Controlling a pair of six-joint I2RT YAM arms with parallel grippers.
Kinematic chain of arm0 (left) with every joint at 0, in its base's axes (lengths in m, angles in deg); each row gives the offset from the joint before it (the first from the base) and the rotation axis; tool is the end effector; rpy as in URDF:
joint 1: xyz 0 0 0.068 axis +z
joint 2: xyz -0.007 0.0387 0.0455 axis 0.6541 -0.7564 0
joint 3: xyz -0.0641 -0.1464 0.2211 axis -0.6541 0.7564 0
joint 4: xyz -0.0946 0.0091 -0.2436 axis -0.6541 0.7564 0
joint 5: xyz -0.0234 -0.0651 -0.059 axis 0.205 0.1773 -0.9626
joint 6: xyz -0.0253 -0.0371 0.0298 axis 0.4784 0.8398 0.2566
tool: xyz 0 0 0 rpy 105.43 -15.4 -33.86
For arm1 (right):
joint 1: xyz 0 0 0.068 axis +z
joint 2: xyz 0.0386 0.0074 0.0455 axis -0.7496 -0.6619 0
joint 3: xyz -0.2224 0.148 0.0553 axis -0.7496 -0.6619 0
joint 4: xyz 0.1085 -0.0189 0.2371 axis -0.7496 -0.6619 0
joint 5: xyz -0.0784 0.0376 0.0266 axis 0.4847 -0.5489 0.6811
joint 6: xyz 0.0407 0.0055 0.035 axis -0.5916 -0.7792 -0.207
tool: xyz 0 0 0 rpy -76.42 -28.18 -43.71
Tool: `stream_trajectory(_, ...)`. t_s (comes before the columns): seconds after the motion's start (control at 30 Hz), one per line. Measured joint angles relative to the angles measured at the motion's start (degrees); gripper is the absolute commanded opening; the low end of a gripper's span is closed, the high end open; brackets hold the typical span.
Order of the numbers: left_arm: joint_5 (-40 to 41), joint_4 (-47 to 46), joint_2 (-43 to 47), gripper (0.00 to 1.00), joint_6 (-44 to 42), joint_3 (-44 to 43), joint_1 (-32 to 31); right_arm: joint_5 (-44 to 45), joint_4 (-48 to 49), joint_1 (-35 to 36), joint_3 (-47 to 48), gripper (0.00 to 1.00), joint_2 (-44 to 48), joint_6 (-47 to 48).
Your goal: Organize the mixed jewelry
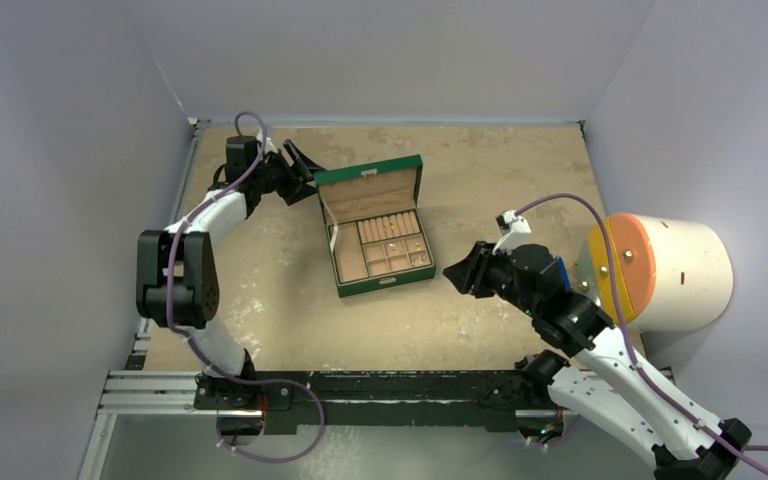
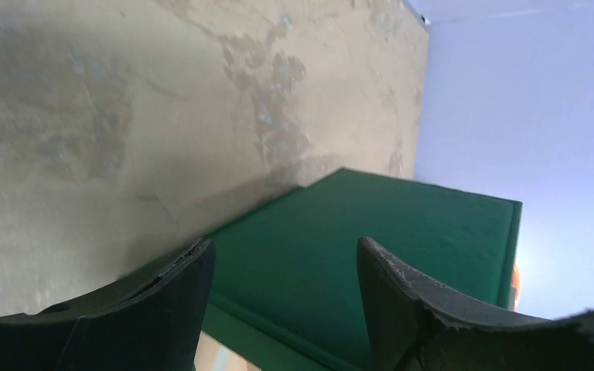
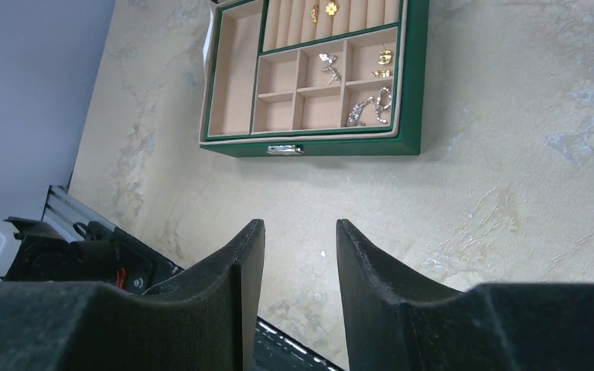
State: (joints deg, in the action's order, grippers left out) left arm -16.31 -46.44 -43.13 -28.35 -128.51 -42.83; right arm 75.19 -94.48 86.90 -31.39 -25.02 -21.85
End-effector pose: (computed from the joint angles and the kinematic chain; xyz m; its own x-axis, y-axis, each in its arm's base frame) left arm 0.3895 -0.0341 0.2331 -0.7366 -0.6097 -0.2928 -0.0924 0.5196 -0.8494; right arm 0.1252 0.0977 0.2985 -0.5544 0.3304 -0.7639 -0.3319 0.7539 0.5670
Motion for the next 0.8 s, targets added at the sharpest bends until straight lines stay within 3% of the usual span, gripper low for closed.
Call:
stream_trajectory(0.43,-0.2,11.3,21.5,0.66,-8.9,10.0,-1.4,3.2,-0.1,0.0,0.2,0.43,-3.9,0.0)
stream_trajectory(0.8,3.3,18.5,32.5,0.63,-13.0,14.0,-5.2,5.4,-0.2,0.0,3.5,0.40,-7.7,0.2)
